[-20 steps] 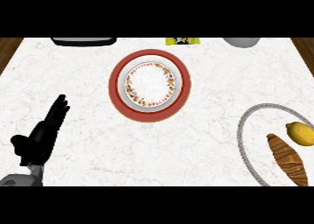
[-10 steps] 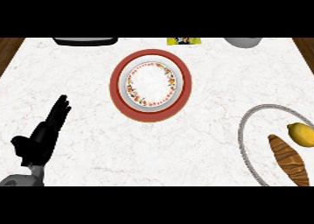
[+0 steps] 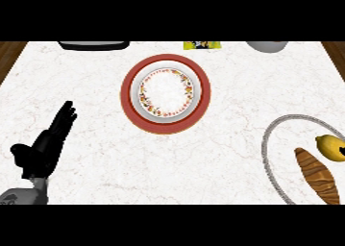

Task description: Pick the croissant from the placemat and place it in the plate

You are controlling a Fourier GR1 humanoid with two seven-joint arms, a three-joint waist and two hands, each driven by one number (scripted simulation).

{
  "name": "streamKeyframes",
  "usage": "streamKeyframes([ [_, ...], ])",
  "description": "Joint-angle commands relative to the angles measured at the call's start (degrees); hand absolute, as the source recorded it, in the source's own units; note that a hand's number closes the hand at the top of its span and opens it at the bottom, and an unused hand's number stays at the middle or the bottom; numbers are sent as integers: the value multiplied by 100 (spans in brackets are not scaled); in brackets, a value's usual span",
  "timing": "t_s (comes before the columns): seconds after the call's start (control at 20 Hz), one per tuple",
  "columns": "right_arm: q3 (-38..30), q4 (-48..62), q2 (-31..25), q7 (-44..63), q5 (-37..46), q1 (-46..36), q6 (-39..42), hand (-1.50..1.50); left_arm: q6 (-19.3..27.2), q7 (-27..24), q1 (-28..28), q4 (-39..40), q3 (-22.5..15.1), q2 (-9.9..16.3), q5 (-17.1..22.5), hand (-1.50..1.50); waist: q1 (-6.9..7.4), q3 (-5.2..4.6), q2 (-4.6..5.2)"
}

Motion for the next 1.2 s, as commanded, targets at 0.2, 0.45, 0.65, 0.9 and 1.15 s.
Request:
streamKeyframes([
  [0.2, 260, 892, 594, -21, 749, -684, 290, -150, 24, -206, -464, 620, 164, -383, -357, 0, -14, 0, 7],
  [0.45, 33, 1833, 677, -526, 1189, -1009, 187, -150, 33, 93, 253, -376, 85, -451, -465, 0, 26, 3, -2],
  [0.65, -13, 2085, 943, -518, 1500, -1159, 146, -150, -284, -192, 249, -6, 327, -393, -516, 0, 8, 1, -1],
  [0.9, 145, 2622, 1255, -549, 1510, -1737, 328, 150, -489, 86, -448, 461, 651, -233, -368, 0, 8, 1, 9],
  [1.15, 238, 2686, 1176, -1156, 1696, -1523, 238, 150, -337, 665, 17, -654, 482, -258, -421, 0, 61, 7, -12],
])
